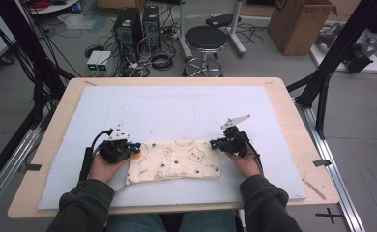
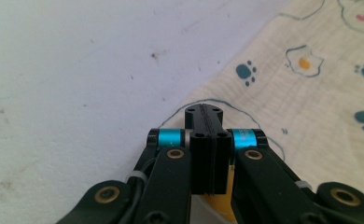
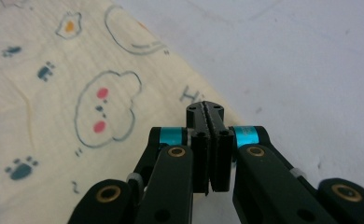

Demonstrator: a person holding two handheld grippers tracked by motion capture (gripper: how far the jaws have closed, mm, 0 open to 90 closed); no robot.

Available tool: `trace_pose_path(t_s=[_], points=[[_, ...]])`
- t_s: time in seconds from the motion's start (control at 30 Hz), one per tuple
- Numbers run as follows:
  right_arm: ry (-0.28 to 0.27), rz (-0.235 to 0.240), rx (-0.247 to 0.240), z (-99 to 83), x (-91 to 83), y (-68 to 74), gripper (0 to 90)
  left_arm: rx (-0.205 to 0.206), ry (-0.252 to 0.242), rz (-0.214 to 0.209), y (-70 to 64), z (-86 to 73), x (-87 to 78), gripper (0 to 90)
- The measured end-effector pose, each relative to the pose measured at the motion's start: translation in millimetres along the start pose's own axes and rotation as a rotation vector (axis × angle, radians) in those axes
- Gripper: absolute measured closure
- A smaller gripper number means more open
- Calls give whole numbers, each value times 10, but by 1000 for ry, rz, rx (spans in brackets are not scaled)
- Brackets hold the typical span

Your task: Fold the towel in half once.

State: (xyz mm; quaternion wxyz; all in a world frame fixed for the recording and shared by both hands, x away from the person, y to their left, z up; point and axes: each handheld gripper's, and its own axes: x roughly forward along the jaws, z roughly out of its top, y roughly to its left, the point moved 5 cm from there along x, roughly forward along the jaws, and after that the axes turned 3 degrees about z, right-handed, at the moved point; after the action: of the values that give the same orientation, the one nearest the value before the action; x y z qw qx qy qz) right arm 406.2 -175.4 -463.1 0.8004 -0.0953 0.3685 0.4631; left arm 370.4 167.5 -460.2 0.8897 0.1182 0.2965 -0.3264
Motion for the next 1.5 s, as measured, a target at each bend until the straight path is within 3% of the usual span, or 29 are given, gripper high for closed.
trace_pose_path(t_s=[0.13, 0.3, 0.47, 0.7, 0.93, 1.27, 1.4, 1.5], points=[[-18, 5, -6, 122, 56, 34, 896, -5, 25, 11, 25, -18, 55, 893], [37, -6, 19, 79, 171, -42, 896, -10, 69, 21, 54, -74, 113, 893], [50, -12, 37, 24, 140, -90, 896, -11, 63, 15, 68, -87, 107, 893], [2, 3, 69, -85, 69, -129, 896, -8, 53, 14, 65, -93, 112, 893], [-3, 2, 70, -83, 67, -122, 884, 4, 50, 6, 53, -83, 98, 886], [-65, 27, 53, -12, 2, -43, 783, 1, -11, -39, 5, -15, -28, 793], [-79, 38, 44, 2, -23, -13, 688, -16, -32, -50, 17, 13, -101, 700], [-86, 37, 44, 19, -49, 13, 552, -23, -44, -62, 32, 40, -166, 622]])
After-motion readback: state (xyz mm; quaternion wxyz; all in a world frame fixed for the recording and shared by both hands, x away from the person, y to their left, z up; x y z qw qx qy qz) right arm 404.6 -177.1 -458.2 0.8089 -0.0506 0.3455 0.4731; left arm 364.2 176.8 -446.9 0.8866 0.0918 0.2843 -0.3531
